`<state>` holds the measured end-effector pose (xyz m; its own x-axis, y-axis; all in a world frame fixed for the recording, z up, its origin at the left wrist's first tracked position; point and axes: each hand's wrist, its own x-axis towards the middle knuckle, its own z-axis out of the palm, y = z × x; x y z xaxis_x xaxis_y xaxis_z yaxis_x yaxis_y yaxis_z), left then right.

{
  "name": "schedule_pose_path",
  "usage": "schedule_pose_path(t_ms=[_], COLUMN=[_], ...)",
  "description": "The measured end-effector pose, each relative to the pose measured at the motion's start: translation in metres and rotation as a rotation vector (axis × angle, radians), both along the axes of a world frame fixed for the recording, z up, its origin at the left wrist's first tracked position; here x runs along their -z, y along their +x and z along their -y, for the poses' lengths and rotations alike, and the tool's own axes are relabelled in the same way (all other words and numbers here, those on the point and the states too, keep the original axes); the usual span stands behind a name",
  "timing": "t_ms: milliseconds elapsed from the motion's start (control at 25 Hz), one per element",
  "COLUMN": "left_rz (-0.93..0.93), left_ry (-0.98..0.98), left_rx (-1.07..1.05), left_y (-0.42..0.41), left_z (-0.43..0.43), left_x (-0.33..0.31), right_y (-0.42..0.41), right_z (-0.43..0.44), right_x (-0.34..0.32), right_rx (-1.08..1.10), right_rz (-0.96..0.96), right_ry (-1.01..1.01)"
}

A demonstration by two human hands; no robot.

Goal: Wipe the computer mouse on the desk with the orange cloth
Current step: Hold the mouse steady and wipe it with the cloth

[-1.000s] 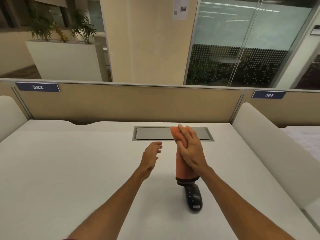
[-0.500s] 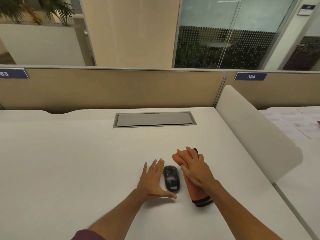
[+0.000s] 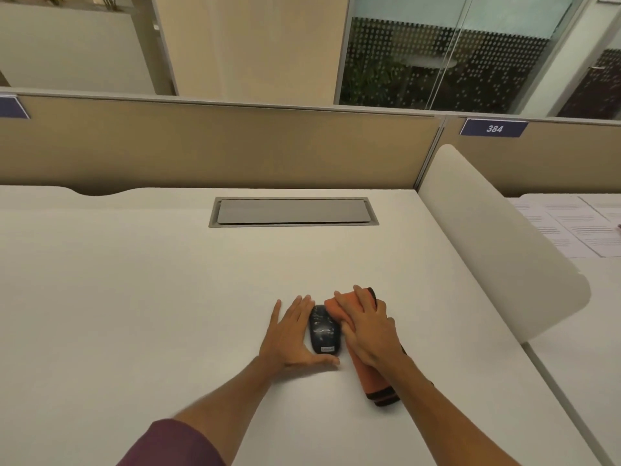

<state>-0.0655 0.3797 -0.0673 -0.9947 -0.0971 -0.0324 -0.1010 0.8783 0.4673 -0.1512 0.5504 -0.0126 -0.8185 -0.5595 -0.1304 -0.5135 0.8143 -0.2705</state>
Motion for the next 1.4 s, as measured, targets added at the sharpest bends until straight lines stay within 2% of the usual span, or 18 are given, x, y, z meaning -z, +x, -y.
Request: schedule_pose_path(t_ms=[440, 520, 720, 1000, 1200, 1400], left_rz=[-0.011, -0.014, -0.034, -0.040, -0.064, -0.074], left_ry=[0.003, 0.009, 0.010, -0.006, 0.014, 0.005], left_rx=[-0.011, -0.019, -0.020, -0.020, -0.024, -0.022], left_y=[0.000, 0.000, 0.000, -0.002, -0.001, -0.002], left_z=[0.000, 0.000, 0.001, 0.002, 0.002, 0.001], left_x=[0.002, 0.002, 0.003, 0.007, 0.007, 0.008], right_y=[-0.015, -0.022, -0.023, -0.034, -0.030, -0.035], right_z=[0.029, 0.029, 0.021, 0.043, 0.034, 0.037], right_x=[-0.003, -0.004, -0.002, 0.001, -0.003, 0.000], right_rx=[-0.033, -0.009, -0.019, -0.035, -0.042, -0.028], right_rz=[-0.015, 0.041, 0.110, 0.080, 0.112, 0.149], right_ry=[0.168, 0.144, -0.071, 0.117, -0.035, 0.006])
